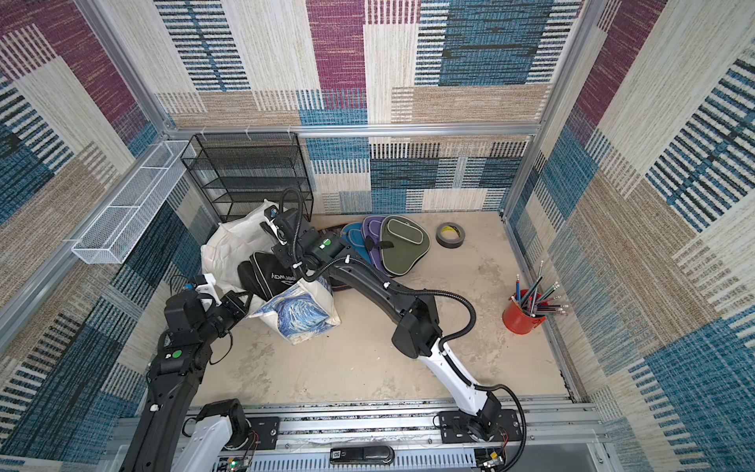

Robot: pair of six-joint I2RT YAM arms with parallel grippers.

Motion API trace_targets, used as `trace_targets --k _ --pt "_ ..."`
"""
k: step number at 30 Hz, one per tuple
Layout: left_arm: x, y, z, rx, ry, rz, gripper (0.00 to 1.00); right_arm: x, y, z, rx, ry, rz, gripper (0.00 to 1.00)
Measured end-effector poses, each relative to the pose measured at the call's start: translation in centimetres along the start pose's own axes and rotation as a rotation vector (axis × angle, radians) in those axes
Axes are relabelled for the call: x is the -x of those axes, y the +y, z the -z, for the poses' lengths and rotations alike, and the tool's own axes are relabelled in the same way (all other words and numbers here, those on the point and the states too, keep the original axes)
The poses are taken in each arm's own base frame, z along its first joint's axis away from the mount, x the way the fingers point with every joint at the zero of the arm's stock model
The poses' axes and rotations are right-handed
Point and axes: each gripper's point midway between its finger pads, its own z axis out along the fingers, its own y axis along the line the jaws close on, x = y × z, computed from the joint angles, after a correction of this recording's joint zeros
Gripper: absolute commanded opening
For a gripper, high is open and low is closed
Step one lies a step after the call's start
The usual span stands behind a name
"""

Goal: Remove the ping pong set from the canvas bag
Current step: Pick up the ping pong set from the canvas bag.

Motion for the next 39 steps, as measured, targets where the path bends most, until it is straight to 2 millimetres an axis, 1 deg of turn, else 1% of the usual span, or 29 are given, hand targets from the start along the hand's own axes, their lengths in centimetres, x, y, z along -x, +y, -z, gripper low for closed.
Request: trace_targets --k 4,9,12,19,26,28,30,32,34,36,39 --pt "0.1 0.0 -0.2 -0.003 -0.002 0.0 0.0 2.0 0.3 2.2 0.027 -0.044 -0.012 0.0" --pt "0.2 0.0 -0.5 -0.003 -0.001 0.002 0.0 5.7 0.6 6.4 0.065 -0.134 -0.04 0.0" --pt "0.4 0.1 -0.8 -0.003 -0.001 0.003 0.0 7.4 0.9 8.6 0.088 -0.181 -0.045 0.0" --pt "1.0 -0.1 -1.4 -0.003 -0.003 0.001 0.0 10.0 1.1 13.2 0.128 -0.253 -0.067 0.0" --pt "1.9 0.0 -2.0 0.006 -0.01 0.005 0.0 12.5 0.6 20.3 0.15 -0.351 -0.087 0.0" --pt "2.3 0.0 -2.0 0.009 -0.017 0.008 0.0 12.5 0.4 22.0 0.149 -0.364 -0.089 0.0" --pt "2.9 -0.2 -2.0 0.01 -0.026 0.007 0.0 12.0 0.0 23.1 0.134 -0.364 -0.095 0.0" --pt "3.5 -0.4 -1.9 0.015 -0.035 0.007 0.0 10.8 -0.3 23.6 0.123 -0.347 -0.107 0.0" --pt "4.2 -0.5 -1.6 0.022 -0.044 0.004 0.0 9.2 -0.8 24.4 0.104 -0.323 -0.122 0.0" --pt "4.7 -0.6 -1.4 0.031 -0.049 0.0 0.0 7.7 -1.5 25.5 0.081 -0.309 -0.142 0.0" --pt "5.3 -0.4 -1.4 0.051 -0.061 -0.003 0.0 6.1 -2.6 27.7 0.041 -0.327 -0.175 0.0"
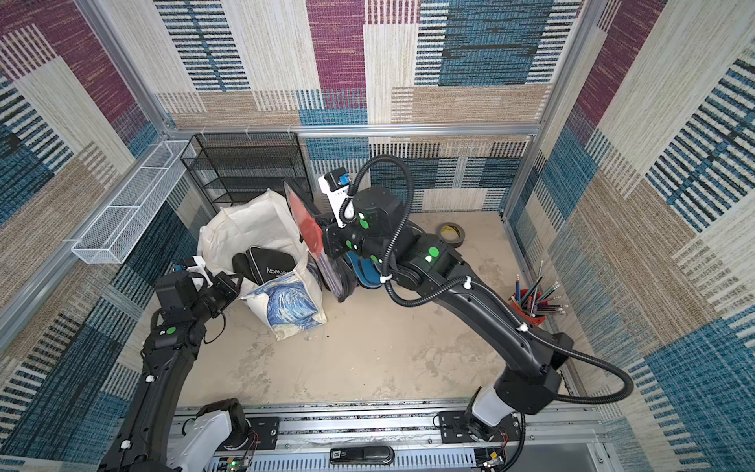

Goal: Remove the ping pong set from the canvas bag
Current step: Pick up the ping pong set from the canvas bag, then place the ping pong set at the center of the board.

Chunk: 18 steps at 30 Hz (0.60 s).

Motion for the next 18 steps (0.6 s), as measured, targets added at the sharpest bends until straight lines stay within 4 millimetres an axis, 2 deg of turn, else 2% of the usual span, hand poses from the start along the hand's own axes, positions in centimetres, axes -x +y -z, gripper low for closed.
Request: trace_targets --k 3,6,13,18 --pt "0.2 0.4 -0.1 0.011 -0.001 0.007 0.0 -1.3 -1.3 1.9 -0.046 -0.021 -0.034 0.0" --pt "0.2 0.5 -0.1 0.012 0.0 0.011 0.0 -4.4 -2.8 2.7 -0.091 0.002 -0.076 0.0" --pt "0.1 0.5 0.2 0.01 0.013 -0.005 0.0 -14.1 -5.6 2.5 -0.166 0.118 -0.197 0.0" --pt "-0.1 0.4 0.6 0.011 0.016 -0.023 0.0 -19.0 -5.9 1.5 -0.153 0.153 -0.303 0.0"
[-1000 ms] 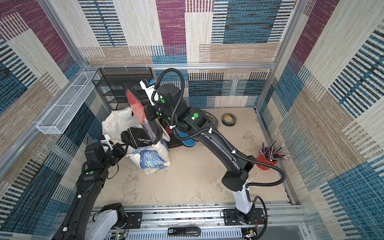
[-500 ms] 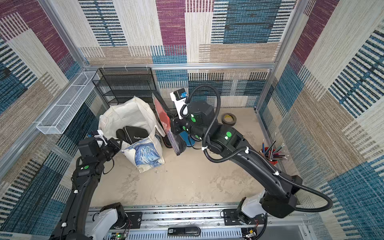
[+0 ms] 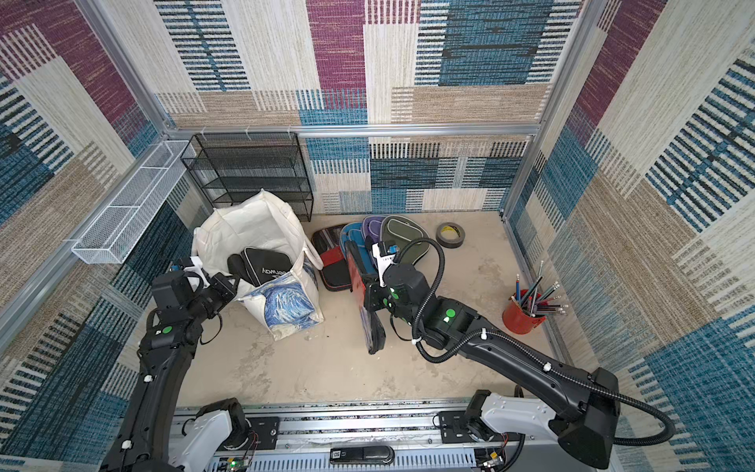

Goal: Remove the ping pong set from the canvas bag
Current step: Place the ping pong set at the center of the board.

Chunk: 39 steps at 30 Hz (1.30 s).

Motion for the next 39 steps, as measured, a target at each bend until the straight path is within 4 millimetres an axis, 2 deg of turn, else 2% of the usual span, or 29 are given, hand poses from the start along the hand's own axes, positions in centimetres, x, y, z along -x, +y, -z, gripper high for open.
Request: trace_targets --k 10,15,19,23,29,35,39 --pt "-0.1 0.3 -0.1 0.009 0.005 -0.012 0.0 -6.6 -0.7 -3.1 0.1 0.077 -0.195 0.0" --pt "0.0 0.5 -0.1 0.012 0.004 -0.013 0.0 -9.5 -2.2 -3.9 0.085 0.113 -0.256 0.0" --pt "0.1 0.5 0.0 0.013 0.001 -0.012 0.0 -10.1 -4.6 -3.6 0.045 0.081 -0.325 0.0" --pt "0.1 0.5 0.1 0.005 0.002 -0.009 0.0 -11.1 -8.0 -2.6 -0.032 0.058 -0.38 0.0" --pt "0.2 0.6 0.1 0.005 0.001 -0.006 0.0 -14.3 -12.3 -1.4 -0.165 0.074 -0.424 0.0" --pt "0.2 0.7 0.1 0.006 0.001 -0.004 0.0 -18.1 -14.7 -1.6 -0.254 0.141 -0.449 0.0" --pt "0.2 0.6 0.2 0.003 0.001 -0.004 0.0 -19.1 -15.2 -2.6 -0.275 0.164 -0.449 0.0"
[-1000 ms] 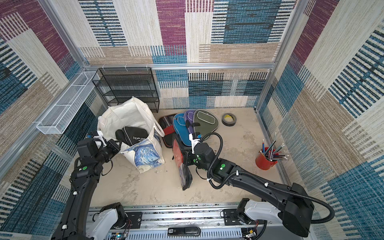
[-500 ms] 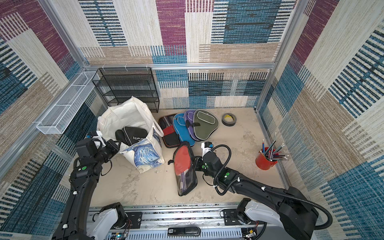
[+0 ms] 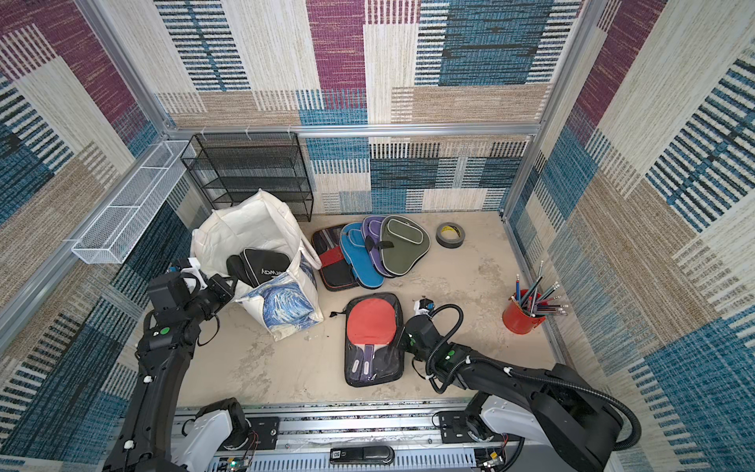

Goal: Remove the ping pong set from the canvas bag
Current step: Place the ping pong set at the center of the board.

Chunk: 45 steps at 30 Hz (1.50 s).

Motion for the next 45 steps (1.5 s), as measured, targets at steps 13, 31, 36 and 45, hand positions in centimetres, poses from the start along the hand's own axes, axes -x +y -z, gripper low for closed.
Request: trace_targets --k 13,31,36,45 --pt "-0.2 -0.3 0.0 -0.015 0.009 0.0 0.0 0.0 2.5 -3.9 0.043 0.034 0.018 0.04" --pt "-0.3 -0.3 0.0 -0.021 0.013 0.0 0.0 2.1 4.4 -1.4 0.095 -0.018 0.072 0.96" --pt "-0.6 -0.6 0.1 -0.039 0.019 0.001 0.0 6.4 8.8 1.3 0.167 -0.13 0.156 0.99" --pt "-0.8 -0.9 0.1 -0.071 0.019 0.001 0.0 14.6 21.9 3.6 0.335 -0.268 0.431 0.99"
